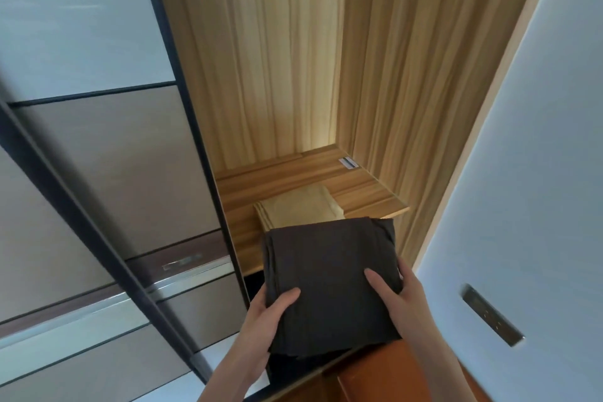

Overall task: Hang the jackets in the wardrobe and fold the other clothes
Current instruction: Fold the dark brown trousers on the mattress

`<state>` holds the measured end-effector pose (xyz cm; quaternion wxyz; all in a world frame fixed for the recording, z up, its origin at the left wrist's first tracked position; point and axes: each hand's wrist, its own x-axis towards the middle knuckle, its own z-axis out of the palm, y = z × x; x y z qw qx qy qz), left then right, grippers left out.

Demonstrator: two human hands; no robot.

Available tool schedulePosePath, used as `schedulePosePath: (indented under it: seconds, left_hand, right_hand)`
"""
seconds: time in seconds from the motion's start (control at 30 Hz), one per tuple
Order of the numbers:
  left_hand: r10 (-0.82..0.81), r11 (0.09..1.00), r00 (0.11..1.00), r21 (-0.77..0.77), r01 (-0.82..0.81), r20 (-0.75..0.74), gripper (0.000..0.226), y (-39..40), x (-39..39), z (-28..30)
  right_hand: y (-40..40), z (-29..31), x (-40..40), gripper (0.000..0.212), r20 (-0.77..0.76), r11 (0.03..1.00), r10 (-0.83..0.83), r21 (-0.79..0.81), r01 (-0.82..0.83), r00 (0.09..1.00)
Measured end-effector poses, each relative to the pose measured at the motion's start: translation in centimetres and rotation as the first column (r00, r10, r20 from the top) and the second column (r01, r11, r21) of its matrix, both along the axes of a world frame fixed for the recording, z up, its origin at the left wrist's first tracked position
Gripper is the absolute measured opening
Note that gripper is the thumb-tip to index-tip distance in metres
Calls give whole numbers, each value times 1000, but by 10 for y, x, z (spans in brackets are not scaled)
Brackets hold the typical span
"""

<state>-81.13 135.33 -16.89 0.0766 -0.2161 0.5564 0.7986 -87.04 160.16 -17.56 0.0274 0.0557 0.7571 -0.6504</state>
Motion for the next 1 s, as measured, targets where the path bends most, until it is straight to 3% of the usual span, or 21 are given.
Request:
schedulePosePath:
  seconds: [0.2, 0.37, 0.6, 0.77, 1.0]
  left_hand:
    - [65, 998, 996, -22, -66, -59, 45, -6, -48, -2]
    - [132, 987, 982, -74, -143, -137, 42, -16, -100, -4]
    - [324, 930, 936, -135, -342, -140, 37, -18, -178, -19]
    - [397, 883, 904, -203, -423, -157, 17, -22, -221, -38]
    - [436, 827, 893, -343, -446, -110, 16, -37, -260, -61]
  right_hand:
    - [-13, 10, -58, 58, -72, 997, 77, 38, -74, 994]
    - [-28, 12, -125, 51, -103, 991, 134, 40, -131, 986]
    - [-54, -3, -227, 40, -185, 955, 176, 269, -122, 967]
    - [-68, -30, -290, 57, -182, 934, 253, 302, -191, 950]
    - [-85, -51, -324, 58, -109, 903, 322, 333, -270, 940]
